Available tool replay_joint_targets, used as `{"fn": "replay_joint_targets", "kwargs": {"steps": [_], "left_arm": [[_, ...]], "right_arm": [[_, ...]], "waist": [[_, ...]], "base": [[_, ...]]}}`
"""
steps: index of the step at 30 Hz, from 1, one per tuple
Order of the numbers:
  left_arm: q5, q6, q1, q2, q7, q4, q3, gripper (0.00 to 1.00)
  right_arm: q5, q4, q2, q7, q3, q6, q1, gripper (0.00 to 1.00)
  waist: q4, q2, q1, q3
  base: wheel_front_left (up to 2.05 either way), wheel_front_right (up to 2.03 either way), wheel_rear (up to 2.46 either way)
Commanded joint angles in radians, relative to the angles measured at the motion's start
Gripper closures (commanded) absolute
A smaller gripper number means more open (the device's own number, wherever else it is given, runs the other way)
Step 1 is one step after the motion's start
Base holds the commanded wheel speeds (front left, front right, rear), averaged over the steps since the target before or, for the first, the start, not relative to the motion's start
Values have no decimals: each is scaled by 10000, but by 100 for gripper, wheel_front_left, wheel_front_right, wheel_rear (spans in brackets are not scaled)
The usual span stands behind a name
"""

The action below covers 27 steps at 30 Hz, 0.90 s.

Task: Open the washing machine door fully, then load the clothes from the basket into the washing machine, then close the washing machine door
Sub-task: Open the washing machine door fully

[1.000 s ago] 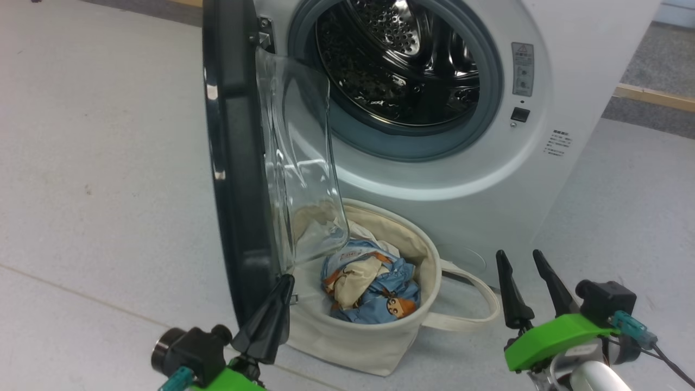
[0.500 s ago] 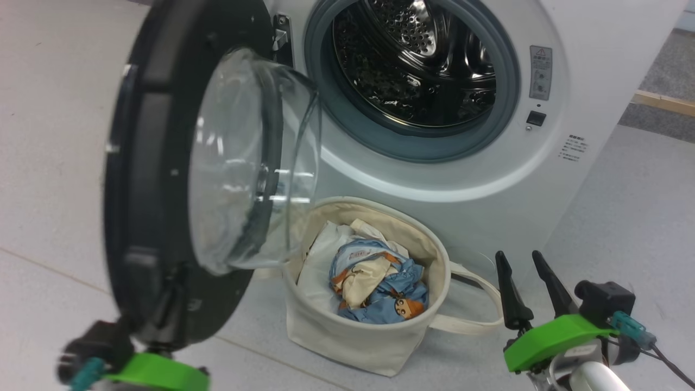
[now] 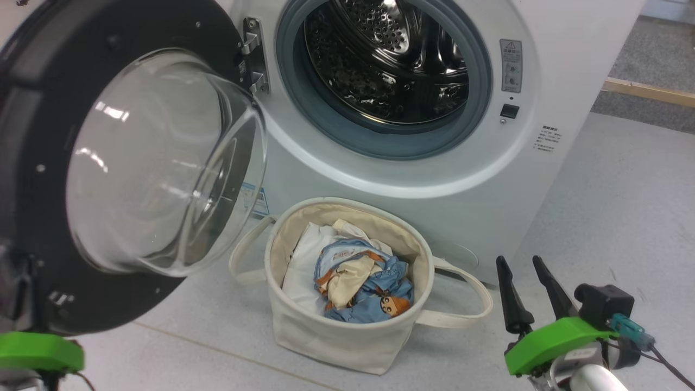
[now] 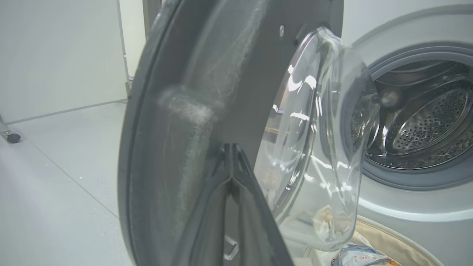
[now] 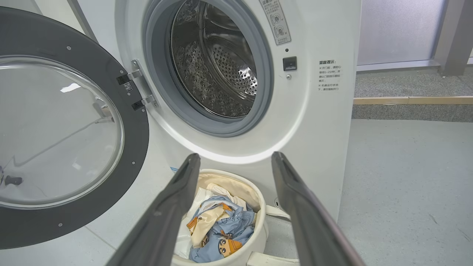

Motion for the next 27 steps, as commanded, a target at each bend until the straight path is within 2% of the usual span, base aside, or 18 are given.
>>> {"fn": "replay_joint_targets", "kwargs": {"steps": [1, 9, 13, 17, 18, 19, 27], "left_arm": [[-33, 17, -636, 511, -48, -164, 534, 100], [-37, -241, -1242, 847, -48, 861, 1282, 100], [168, -484, -1164, 594, -48, 641, 1220, 100], [233, -743, -988, 34, -48, 76, 1018, 100], [209, -795, -954, -95, -48, -80, 957, 53], [174, -852, -898, -223, -48, -221, 871, 0], [201, -1060, -409, -768, -48, -1368, 32, 0]], "right_arm": [[61, -259, -167, -126, 169, 8, -366, 0], [144, -200, -131, -126, 210, 8, -430, 0], [174, -216, -103, -126, 138, 8, -365, 0], [175, -296, -67, -126, 62, 8, -352, 0], [166, -320, -63, -126, 56, 8, -353, 0], [160, -347, -56, -126, 49, 8, -352, 0], [76, -522, -22, -126, 76, 8, -338, 0]], "waist": [[-7, 0, 0, 2], [36, 0, 0, -15], [205, 0, 0, 12], [469, 0, 0, 30], [511, 0, 0, 28], [550, 0, 0, 26], [549, 0, 0, -33]], "base": [[0, 0, 0], [0, 0, 0], [0, 0, 0], [0, 0, 0], [0, 0, 0], [0, 0, 0], [0, 0, 0]]}}
